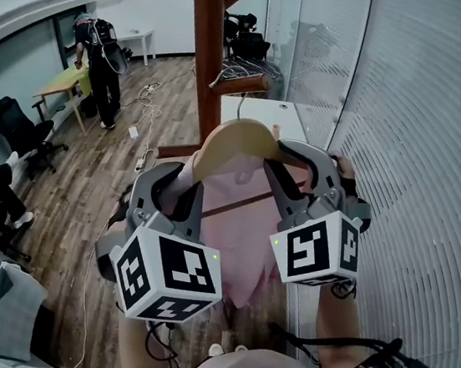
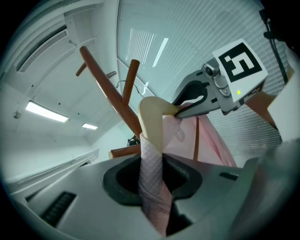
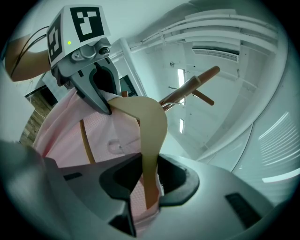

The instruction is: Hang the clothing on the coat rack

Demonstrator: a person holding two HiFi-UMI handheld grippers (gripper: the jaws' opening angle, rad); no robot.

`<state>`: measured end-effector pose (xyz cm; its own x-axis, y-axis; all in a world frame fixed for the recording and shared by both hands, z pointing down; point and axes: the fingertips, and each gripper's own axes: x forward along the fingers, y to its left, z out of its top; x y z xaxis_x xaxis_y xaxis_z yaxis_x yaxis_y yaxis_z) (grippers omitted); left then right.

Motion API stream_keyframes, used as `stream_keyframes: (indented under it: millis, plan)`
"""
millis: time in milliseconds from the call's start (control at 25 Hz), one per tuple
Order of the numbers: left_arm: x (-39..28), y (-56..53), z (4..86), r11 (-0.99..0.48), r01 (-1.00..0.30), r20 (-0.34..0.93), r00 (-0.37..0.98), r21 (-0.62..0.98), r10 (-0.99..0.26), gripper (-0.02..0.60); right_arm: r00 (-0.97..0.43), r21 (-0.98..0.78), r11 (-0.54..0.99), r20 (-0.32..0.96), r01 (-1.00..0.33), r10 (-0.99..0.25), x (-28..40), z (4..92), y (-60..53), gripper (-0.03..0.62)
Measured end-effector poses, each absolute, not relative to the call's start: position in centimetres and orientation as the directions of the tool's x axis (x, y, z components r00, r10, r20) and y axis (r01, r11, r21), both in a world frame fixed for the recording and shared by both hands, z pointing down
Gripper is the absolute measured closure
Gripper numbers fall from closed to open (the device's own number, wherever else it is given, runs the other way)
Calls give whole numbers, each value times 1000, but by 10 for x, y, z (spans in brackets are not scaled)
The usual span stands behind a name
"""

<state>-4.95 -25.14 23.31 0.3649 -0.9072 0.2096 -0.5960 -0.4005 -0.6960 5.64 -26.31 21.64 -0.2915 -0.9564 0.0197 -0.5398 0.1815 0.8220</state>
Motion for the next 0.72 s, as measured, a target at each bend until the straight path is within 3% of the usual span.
stream_keyframes:
  millis: [720]
  plan:
    - [-50,-256,244,-418,-599,235,361,-683,-902,462,-286,830,201,53,-520,-957,56,227,-269,476]
